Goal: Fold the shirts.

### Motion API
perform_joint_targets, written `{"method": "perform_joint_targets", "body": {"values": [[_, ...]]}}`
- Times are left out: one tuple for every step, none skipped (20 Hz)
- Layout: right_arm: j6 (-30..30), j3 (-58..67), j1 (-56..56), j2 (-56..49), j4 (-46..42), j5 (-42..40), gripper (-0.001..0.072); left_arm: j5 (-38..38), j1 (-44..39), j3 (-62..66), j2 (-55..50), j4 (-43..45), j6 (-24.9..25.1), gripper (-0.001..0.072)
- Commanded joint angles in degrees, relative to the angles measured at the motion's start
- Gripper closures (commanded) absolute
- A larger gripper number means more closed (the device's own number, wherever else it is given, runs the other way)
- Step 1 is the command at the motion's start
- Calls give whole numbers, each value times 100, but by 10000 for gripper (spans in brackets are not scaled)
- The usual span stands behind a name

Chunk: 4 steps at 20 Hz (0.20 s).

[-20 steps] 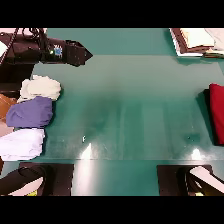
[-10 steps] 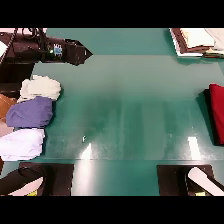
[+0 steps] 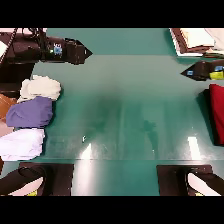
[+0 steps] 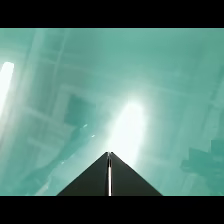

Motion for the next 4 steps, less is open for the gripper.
{"method": "perform_joint_targets", "body": {"values": [[-11,11,422,2,13,-83,698,2,0,0,-2,2,-2,676],[-9,11,420,2,11,-83,697,2,0,0,-2,2,-2,676],[-9,11,417,2,13,-79,698,2,0,0,-2,2,-2,676],[-9,11,417,2,15,-72,698,2,0,0,-2,2,-2,676]]}}
